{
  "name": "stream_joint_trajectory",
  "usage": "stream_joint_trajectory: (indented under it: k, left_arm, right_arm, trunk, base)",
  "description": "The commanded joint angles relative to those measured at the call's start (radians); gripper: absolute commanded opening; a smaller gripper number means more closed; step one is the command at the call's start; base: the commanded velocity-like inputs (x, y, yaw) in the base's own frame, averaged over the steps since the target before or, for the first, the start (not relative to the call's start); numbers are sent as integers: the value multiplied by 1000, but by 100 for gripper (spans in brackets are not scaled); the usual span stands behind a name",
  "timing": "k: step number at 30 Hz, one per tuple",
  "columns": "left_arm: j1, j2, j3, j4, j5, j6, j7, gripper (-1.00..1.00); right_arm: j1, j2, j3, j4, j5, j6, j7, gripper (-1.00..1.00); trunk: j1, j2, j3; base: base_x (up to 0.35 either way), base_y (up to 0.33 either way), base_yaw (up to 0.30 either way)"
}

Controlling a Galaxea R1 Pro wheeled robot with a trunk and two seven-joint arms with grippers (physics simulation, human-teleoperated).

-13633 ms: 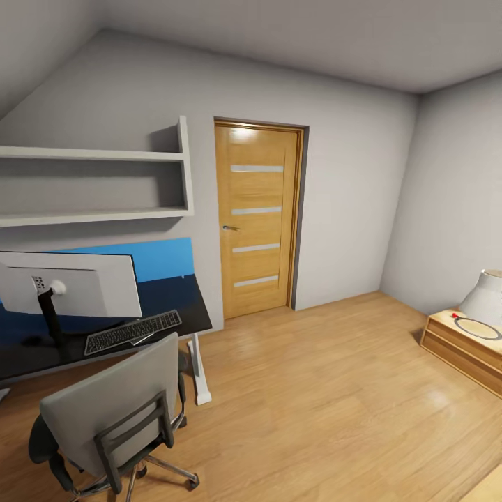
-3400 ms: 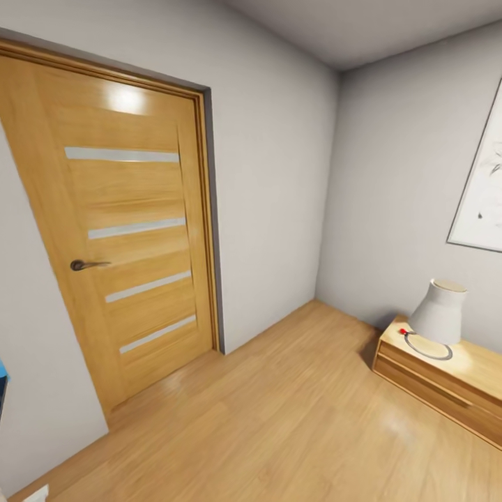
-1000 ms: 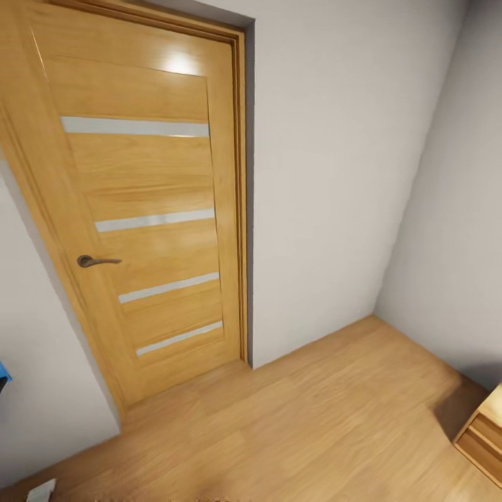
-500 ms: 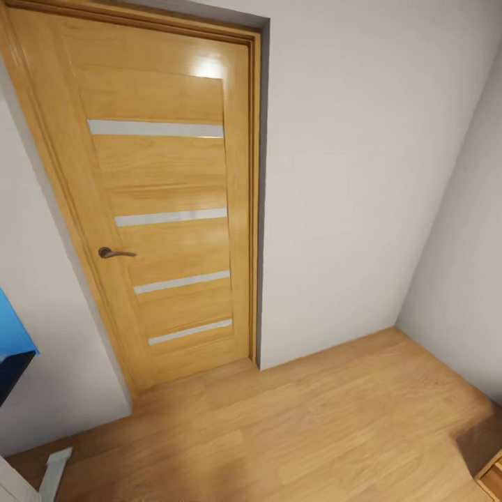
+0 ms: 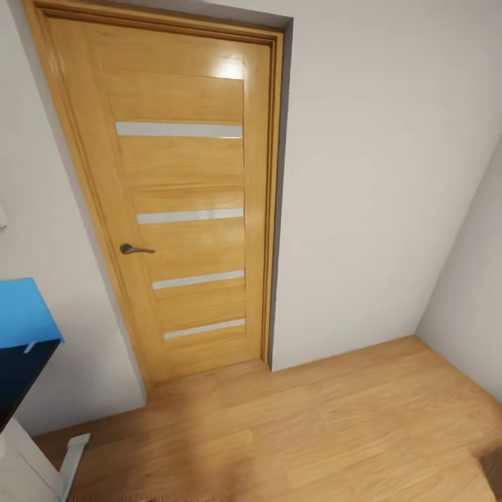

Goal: In the bedroom, organize the workspace by keeping the computer under the desk, ensuring the monitor is on the desk, placing the keyboard on the desk next to the monitor, placing the mouse on the desk next to the keyboard, moving the folder from the swivel chair onto the desk next to the mouse, stacking the notebook on top of the folder with the pen on top of the notebook, and positioning the swivel chair next to the desk.

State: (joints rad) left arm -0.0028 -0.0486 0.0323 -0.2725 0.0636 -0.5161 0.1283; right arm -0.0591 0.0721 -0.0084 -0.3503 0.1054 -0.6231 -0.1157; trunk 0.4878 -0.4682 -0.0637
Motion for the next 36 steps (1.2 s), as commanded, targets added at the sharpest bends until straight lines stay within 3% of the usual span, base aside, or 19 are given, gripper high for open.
stream_joint_trajectory:
  k: [1, 21, 36]
  left_arm:
    - [0, -1, 3, -1, 5, -2, -2, 100]
    - [0, -1, 4, -1, 5, -2, -2, 100]
    - [0, -1, 6, -1, 5, -3, -2, 100]
  right_arm:
    - [-1, 0, -1, 0, 11, -1, -9, 100]
    - [-1, 0, -1, 0, 11, -3, -9, 100]
    - [-1, 1, -1, 0, 11, -3, -19, 100]
  trunk:
    - [0, -2, -2]
    - [0, -2, -2]
    - [0, -2, -2]
  base:
    - [0, -1, 271]
    - [0, -10, 281]
    - [0, -247, 283]
